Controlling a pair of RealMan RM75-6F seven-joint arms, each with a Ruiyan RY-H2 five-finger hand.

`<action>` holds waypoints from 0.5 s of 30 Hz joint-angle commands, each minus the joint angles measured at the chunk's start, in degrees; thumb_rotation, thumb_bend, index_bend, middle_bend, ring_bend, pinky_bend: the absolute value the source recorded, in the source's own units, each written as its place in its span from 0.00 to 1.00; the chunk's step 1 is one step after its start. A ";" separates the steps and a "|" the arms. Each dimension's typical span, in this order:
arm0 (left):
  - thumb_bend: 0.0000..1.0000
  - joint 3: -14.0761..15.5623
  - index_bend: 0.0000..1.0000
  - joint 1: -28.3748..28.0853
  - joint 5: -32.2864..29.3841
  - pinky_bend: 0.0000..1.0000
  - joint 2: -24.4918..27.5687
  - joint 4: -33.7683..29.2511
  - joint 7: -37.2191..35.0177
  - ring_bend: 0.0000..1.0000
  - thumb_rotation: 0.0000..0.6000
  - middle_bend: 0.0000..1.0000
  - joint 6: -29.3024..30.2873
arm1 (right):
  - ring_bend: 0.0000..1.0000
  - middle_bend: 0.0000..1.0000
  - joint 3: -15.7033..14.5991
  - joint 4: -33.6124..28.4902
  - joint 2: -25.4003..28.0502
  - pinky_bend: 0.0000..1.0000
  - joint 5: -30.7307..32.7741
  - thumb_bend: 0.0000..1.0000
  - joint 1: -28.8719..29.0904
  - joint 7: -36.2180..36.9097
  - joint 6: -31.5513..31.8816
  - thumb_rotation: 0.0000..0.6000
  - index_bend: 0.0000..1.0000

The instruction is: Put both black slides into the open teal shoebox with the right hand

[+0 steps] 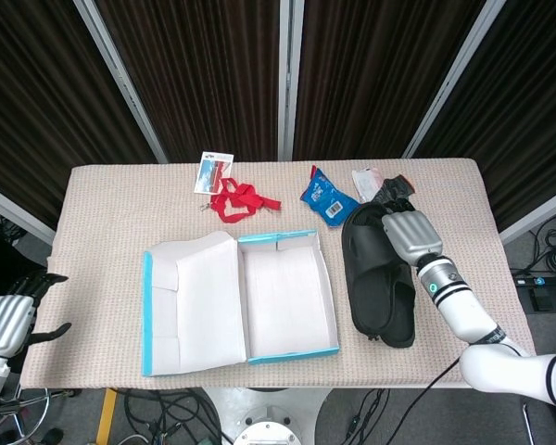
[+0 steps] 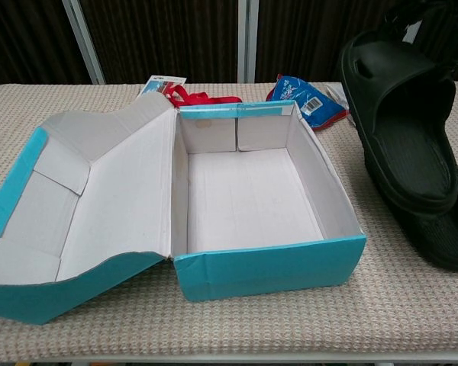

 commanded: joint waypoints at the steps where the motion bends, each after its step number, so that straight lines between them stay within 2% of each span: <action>1: 0.15 -0.06 0.24 0.04 -0.09 0.20 0.09 -0.20 0.16 0.13 1.00 0.23 0.06 | 0.11 0.43 2.95 -2.27 1.82 0.08 -4.61 0.08 -2.65 4.55 0.90 1.00 0.43; 4: 0.15 -0.13 0.24 0.12 -0.15 0.20 0.26 -0.50 0.26 0.13 1.00 0.23 0.26 | 0.11 0.43 5.36 -1.12 0.36 0.10 -9.71 0.06 -4.70 9.90 1.12 1.00 0.43; 9: 0.14 -0.26 0.24 0.19 -0.26 0.20 0.49 -0.71 0.04 0.13 1.00 0.23 0.44 | 0.11 0.43 8.17 2.59 -5.15 0.12 -17.95 0.05 -7.72 19.13 1.66 1.00 0.43; 15: 0.14 -0.26 0.24 0.27 -0.70 0.20 0.55 -0.56 -0.08 0.13 1.00 0.23 0.05 | 0.11 0.43 10.89 7.00 -11.49 0.14 -20.64 0.05 -8.04 28.20 -1.97 1.00 0.43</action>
